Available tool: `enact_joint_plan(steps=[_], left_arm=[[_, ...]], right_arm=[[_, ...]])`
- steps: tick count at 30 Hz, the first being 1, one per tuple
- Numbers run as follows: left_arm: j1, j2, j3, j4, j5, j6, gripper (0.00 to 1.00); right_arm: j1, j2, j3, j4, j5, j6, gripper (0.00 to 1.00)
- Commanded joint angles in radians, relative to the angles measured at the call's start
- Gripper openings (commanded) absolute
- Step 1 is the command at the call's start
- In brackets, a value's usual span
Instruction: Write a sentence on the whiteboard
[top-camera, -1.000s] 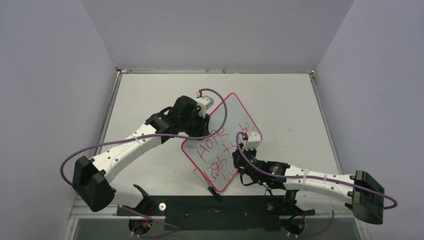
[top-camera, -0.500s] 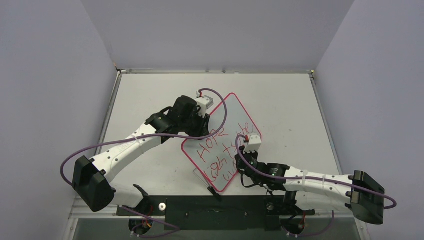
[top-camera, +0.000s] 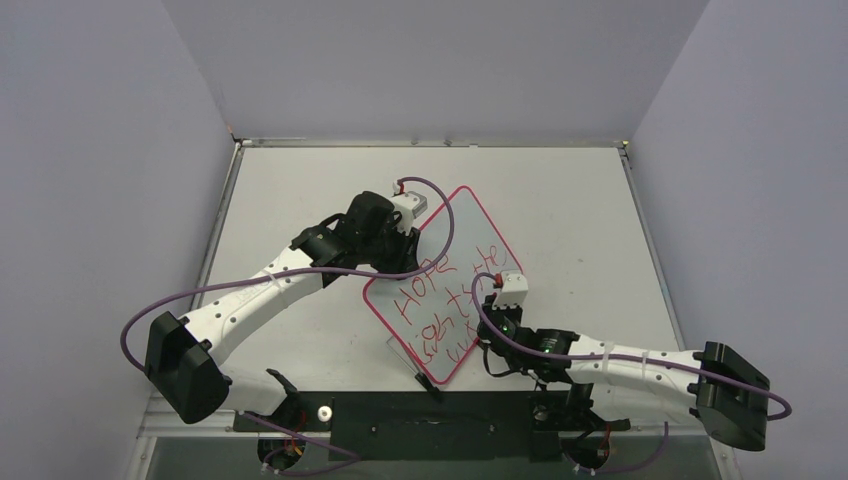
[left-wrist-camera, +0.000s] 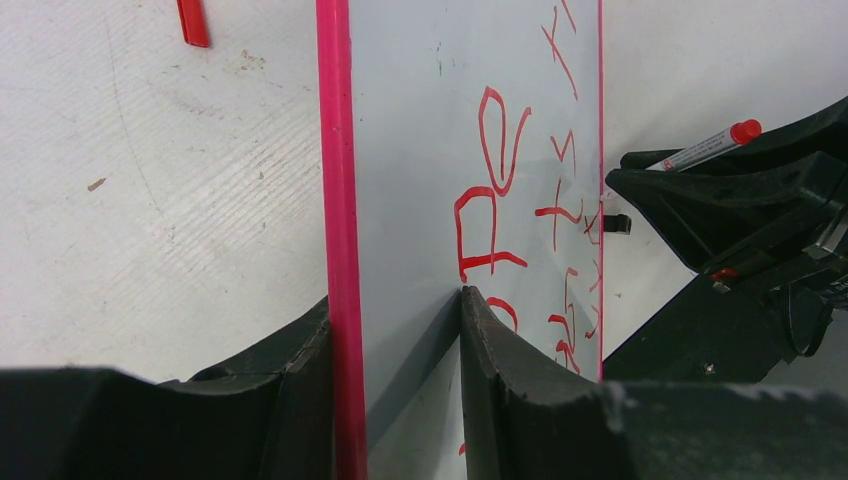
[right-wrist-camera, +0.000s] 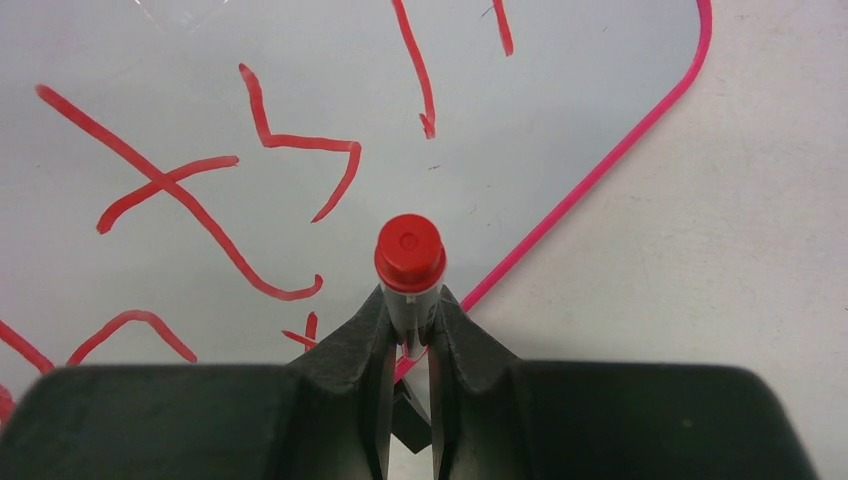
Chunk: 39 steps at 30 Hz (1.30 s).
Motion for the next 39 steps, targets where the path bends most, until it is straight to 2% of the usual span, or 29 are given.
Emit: enact_joint_plan(steps=[1, 13, 25, 39], left_arm=[[-0.003, 0.018, -0.032, -0.121, -0.206, 0.173, 0.00], [-0.002, 0.016, -0.033, -0.121, -0.207, 0.174, 0.00], [-0.002, 0.014, -0.033, -0.121, -0.208, 0.174, 0.00], [-0.003, 0.016, -0.034, -0.122, -0.207, 0.174, 0.00]], right_arm=[[-0.020, 0.011, -0.005, 0.030, 0.020, 0.005, 0.00], [-0.031, -0.091, 0.118, -0.067, 0.075, -0.086, 0.00], [-0.084, -0.046, 0.102, 0.048, 0.047, -0.116, 0.00], [-0.165, -0.019, 0.069, 0.180, -0.083, -0.137, 0.00]])
